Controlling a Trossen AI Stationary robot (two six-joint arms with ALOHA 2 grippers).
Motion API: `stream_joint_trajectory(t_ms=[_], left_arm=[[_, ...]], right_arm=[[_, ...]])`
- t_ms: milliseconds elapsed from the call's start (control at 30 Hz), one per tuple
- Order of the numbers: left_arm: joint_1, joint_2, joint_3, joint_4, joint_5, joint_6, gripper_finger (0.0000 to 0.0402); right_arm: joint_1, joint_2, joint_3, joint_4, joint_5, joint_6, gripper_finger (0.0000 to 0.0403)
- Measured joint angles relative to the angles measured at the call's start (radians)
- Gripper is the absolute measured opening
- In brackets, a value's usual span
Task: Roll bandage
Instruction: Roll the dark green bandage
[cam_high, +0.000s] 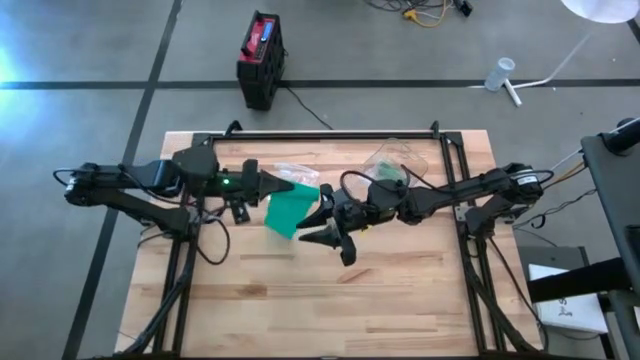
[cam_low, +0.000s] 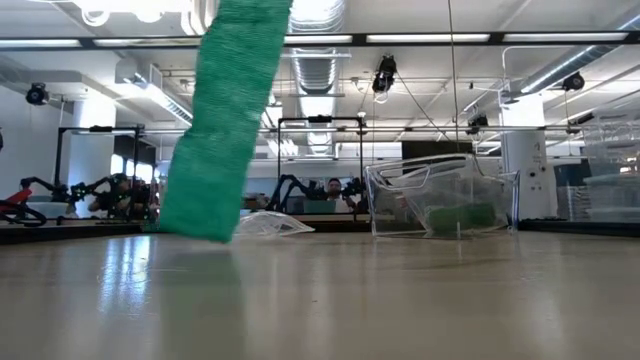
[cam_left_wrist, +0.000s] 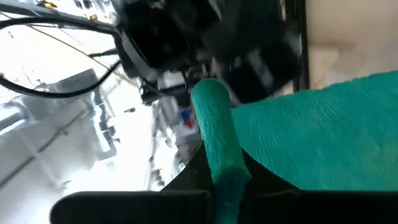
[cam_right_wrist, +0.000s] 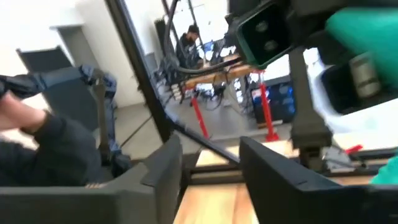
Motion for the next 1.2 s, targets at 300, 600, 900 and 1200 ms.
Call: stream_joint_trajectory(t_ms=[300, 600, 900, 1200], left_arm=[[-0.005, 0.001, -0.047, 0.094, -0.085, 0.309, 0.0004], [0.004, 0.066, 0.076, 0.022, -0.070, 0.322, 0.0005], [0.022, 0.212, 0.177, -0.161, -0.163, 0.326, 0.0005], [0.018, 0.279, 0.176, -0.152, -0.230, 0.464, 0.0006]], right_arm=[[0.032, -0.195, -0.009, -0.369, -0.003, -0.060, 0.0228], [-0.066, -0.393, -0.232, -0.436, 0.123, -0.178, 0.0235], [-0.299, -0.473, -0.501, -0.119, -0.005, -0.162, 0.0223], [-0.462, -0.452, -0.517, 0.006, -0.277, -0.252, 0.0246]])
